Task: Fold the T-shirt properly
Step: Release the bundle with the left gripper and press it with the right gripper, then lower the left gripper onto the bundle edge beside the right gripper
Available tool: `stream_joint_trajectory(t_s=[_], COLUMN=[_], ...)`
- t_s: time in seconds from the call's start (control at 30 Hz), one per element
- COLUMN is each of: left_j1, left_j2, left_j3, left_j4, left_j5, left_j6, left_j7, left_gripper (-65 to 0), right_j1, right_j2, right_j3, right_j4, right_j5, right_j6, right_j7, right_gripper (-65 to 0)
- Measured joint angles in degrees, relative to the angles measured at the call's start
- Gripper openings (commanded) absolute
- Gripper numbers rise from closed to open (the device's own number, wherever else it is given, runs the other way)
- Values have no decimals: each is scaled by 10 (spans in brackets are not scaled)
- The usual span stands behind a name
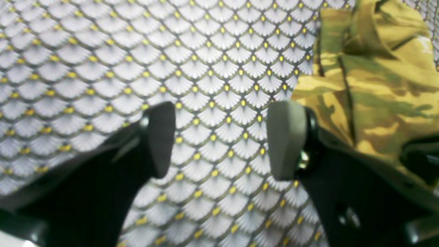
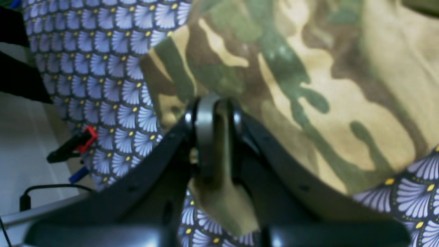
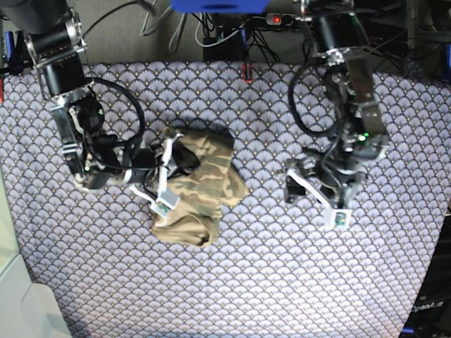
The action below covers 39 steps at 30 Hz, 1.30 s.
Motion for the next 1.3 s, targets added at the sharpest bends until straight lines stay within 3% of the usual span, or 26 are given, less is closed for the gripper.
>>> stream_joint_trajectory(t_s=[0.27,0.37,0.43,0.57,0.63,0.77,0.83,1.3], left_j1=[-10,-9,-9,-10,-17,-37,-43,-87], left_j2=[13,14,12,12,12,12,14,31], left_j3=[108,116,113,113,113,115,116,118], left_j4=[-103,-123,-130,-132,-132,-132,-133,-285], left_j5=[-3,-4,0,0,0,-3,-2,-3], left_j6=[2,2,3,4,13,96,113,121], left_j7=[-88,-89,-89,-93,-93,-98,-99,-132], left_gripper=[-241,-254,-356,-650,-624,-647,-643,-643], right_j1=[-5,-5,-5,-5,-5,-5,-5,-4], right_j2=[5,5,5,3,3,3,3,4], right_j3=[0,0,0,0,0,0,0,0], right_j4=[-1,-1,-1,-1,-1,-1,-1,-1], right_j5=[3,3,3,3,3,3,3,1], right_j6=[0,0,0,0,0,0,0,0], right_j7=[0,0,0,0,0,0,0,0], right_gripper=[-592,-592,-592,-592,-592,-592,-592,-592])
